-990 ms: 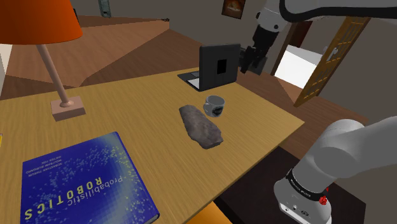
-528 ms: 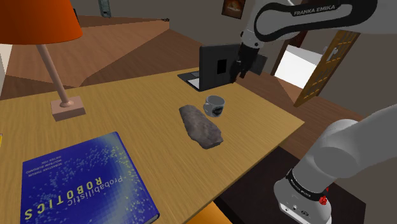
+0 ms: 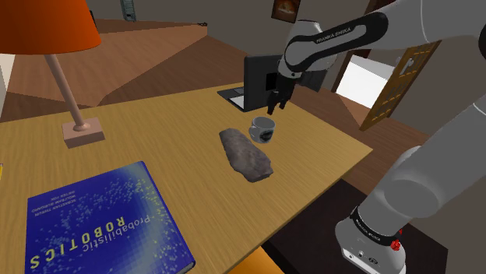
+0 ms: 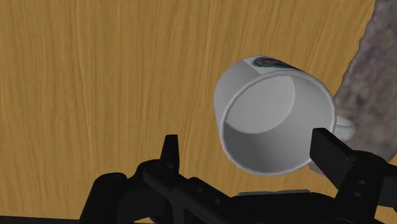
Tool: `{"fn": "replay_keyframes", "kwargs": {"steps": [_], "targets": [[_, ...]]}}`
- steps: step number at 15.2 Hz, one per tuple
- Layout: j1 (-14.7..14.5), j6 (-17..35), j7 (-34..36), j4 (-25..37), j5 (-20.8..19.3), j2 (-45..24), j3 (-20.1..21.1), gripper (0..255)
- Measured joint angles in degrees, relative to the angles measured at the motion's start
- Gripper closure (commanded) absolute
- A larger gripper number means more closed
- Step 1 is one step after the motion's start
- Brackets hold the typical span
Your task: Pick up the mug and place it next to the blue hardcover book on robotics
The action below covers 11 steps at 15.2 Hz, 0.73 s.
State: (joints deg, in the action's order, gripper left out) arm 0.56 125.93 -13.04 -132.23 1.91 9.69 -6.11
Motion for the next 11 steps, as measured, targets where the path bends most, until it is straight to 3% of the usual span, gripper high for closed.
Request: {"fn": "replay_keyframes", "kwargs": {"steps": [5,11], "targets": [[-0.1,4.1,-2.2,1.4,1.8,-6.7,-0.6,0],[-0.1,8.3,-2.9,-0.1,2.5,-9.4,-0.6,0]]}}
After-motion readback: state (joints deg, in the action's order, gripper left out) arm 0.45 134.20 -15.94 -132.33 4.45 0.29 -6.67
